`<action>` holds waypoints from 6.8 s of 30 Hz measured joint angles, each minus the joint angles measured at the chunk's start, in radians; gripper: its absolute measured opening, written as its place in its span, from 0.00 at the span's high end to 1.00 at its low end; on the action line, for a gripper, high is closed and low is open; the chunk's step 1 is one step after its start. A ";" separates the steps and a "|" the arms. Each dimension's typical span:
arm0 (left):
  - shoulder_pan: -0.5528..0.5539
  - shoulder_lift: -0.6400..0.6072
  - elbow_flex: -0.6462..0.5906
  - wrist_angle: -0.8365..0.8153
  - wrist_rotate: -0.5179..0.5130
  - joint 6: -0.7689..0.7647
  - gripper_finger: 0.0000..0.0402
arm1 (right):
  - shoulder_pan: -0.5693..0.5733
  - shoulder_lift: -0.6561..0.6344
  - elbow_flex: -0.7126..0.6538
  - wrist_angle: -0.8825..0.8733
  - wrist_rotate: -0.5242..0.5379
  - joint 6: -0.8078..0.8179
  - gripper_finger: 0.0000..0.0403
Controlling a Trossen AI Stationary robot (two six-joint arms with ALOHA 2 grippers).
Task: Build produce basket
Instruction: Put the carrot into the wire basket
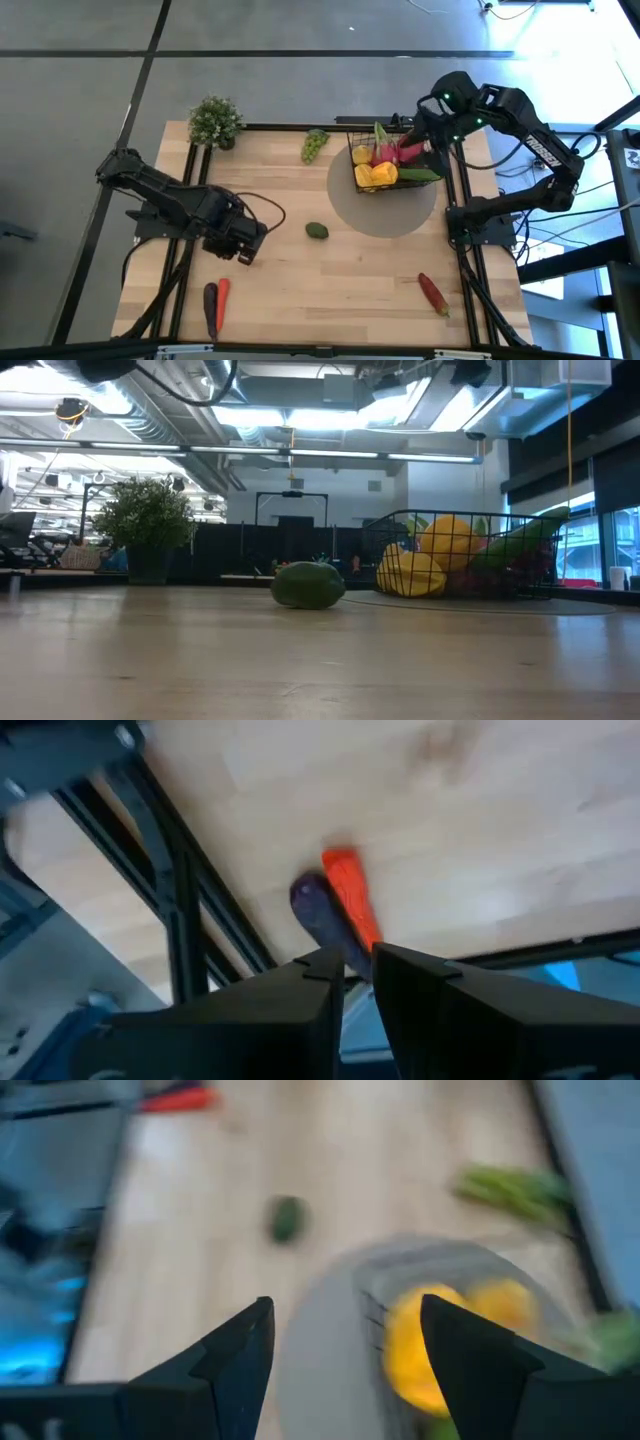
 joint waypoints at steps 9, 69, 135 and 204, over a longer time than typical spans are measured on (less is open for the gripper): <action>-0.124 0.000 -0.094 0.208 -0.040 -0.112 0.90 | 0.001 0.011 0.000 0.000 -0.158 -0.158 0.40; -0.450 0.000 -0.221 0.363 -0.265 -0.796 0.60 | 0.001 0.012 0.000 0.001 -0.129 -0.162 0.40; -0.404 0.056 -0.612 0.842 -0.190 -0.687 0.62 | 0.000 0.012 0.000 0.001 -0.129 -0.162 0.40; 0.670 0.339 -0.127 2.040 -0.287 1.352 0.87 | 0.001 0.021 0.000 0.013 -0.119 -0.157 0.40</action>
